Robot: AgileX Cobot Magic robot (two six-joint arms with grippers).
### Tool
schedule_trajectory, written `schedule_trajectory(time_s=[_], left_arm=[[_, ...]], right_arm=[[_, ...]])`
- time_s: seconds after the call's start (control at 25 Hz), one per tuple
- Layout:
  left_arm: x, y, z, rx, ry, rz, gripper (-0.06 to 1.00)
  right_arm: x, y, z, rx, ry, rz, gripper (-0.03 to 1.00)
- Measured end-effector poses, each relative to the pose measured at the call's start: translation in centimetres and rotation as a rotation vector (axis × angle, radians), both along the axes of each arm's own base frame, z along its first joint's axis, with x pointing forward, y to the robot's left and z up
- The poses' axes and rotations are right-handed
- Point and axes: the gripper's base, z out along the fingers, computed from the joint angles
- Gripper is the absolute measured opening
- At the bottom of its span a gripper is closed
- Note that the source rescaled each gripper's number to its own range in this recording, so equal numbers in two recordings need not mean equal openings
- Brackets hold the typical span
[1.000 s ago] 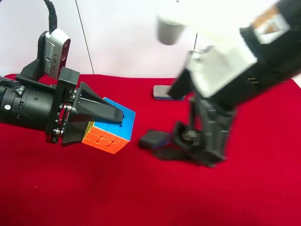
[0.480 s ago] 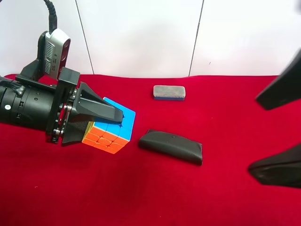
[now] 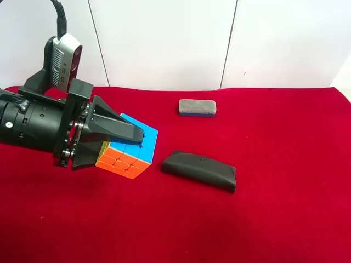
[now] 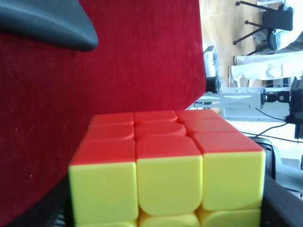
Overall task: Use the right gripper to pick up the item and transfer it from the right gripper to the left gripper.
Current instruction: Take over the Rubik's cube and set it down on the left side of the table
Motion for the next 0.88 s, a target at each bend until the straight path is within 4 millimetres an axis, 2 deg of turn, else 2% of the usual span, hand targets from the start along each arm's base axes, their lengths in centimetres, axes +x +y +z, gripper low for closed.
schedule_trajectory(time_s=[0.2, 0.72, 0.88], left_arm=[[0.0, 0.0, 0.0, 0.000, 0.000, 0.000, 0.01], [0.0, 0.0, 0.0, 0.001, 0.000, 0.000, 0.01], [0.0, 0.0, 0.0, 0.001, 0.000, 0.000, 0.01]], right_arm=[[-0.7, -1.0, -2.5, 0.050, -0.023, -0.036, 1.00], [-0.7, -1.1, -2.4, 0.073, -0.038, -0.042, 1.00], [-0.7, -1.6, -2.4, 0.096, -0.064, -0.159, 1.00]])
